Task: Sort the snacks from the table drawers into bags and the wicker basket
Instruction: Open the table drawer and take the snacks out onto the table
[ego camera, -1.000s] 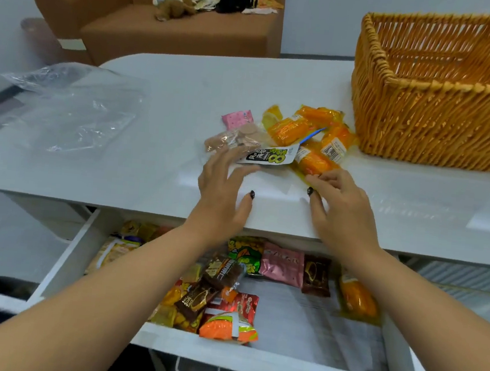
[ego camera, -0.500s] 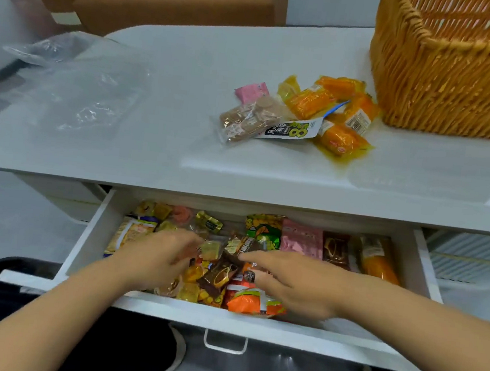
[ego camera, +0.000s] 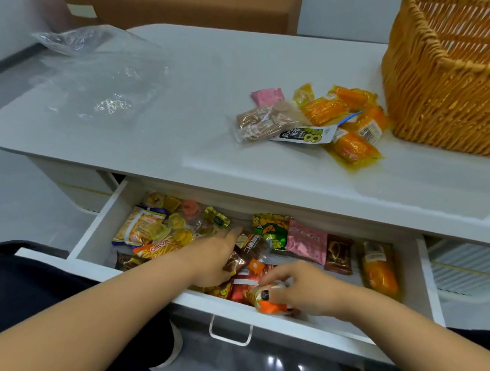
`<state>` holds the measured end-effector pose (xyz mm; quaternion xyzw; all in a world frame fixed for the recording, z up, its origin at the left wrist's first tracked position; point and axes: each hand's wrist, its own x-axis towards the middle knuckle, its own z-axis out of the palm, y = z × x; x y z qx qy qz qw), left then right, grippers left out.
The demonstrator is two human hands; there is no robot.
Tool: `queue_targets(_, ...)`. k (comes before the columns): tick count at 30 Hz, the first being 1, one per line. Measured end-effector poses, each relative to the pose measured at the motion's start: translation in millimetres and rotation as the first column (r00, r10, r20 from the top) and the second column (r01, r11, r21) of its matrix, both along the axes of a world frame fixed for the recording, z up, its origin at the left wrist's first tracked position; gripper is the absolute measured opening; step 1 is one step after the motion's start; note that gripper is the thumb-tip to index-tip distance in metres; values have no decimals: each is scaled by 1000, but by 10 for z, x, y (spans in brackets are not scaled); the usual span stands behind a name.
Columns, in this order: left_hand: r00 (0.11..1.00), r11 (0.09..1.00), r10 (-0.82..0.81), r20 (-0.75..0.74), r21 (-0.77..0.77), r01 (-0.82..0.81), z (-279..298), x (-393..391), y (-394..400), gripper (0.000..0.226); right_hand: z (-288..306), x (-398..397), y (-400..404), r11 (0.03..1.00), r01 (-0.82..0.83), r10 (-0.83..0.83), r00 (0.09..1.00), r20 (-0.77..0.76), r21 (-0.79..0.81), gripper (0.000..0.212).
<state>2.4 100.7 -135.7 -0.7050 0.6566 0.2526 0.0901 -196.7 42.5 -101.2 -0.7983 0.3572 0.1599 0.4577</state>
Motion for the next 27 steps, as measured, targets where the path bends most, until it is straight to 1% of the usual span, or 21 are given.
queue_targets(1, 1000, 1000, 9, -23, -10, -10, 4, -17, -6, 100, 53, -59, -7, 1000, 18, -17, 1000, 10, -23, 29)
queue_targets(2, 1000, 1000, 3, -24, -26, -4, 7, -32, -20, 100, 114, -123, -25, 997, 22, -21, 1000, 3, -78, 29)
queue_targets(5, 998, 996, -57, 5, -70, 57, -3, -53, -79, 96, 376, -360, -80, 944, 8, -26, 998, -50, -331, 30)
queue_targets(6, 997, 995, -73, 9, -67, 73, -18, -58, -111, 95, 483, -438, -87, 919, 23, -43, 998, -41, -394, 30)
queue_targets(8, 995, 995, -93, 35, -22, 94, -54, -77, -184, 93, 661, -562, -93, 890, 50, -59, 998, -6, -453, 32)
queue_targets(11, 988, 993, -110, 105, 63, 104, -93, -119, -268, 90, 833, -615, -83, 877, 18, -18, 1000, 5, -481, 35)
queue_targets(14, 983, 991, -121, 137, 68, 112, -99, -147, -279, 84, 921, -590, -98, 863, -15, 50, 997, 55, -504, 36)
queue_targets(17, 969, 990, -137, 204, 39, 132, -128, -134, -255, 71, 1009, -604, -205, 889, 9, 47, 993, 109, -458, 33)
queue_targets(20, 919, 981, -161, 359, -44, 189, -137, -158, -267, 59, 1101, -658, -343, 897, 129, -29, 972, 234, -422, 29)
queue_targets(22, 907, 975, -119, 405, -124, 183, -99, -177, -277, 53, 1148, -695, -395, 889, 191, -65, 952, 299, -415, 31)
queue_targets(24, 921, 969, -47, 387, -205, 135, -45, -143, -270, 46, 1175, -736, -414, 883, 238, -95, 934, 343, -403, 34)
queue_targets(25, 938, 962, -12, 348, -253, 107, -22, -109, -254, 41, 1182, -759, -412, 880, 255, -106, 928, 358, -400, 35)
queue_targets(27, 984, 939, 35, 175, -343, 27, 22, -44, -207, 32, 1178, -799, -415, 876, 293, -132, 909, 396, -382, 36)
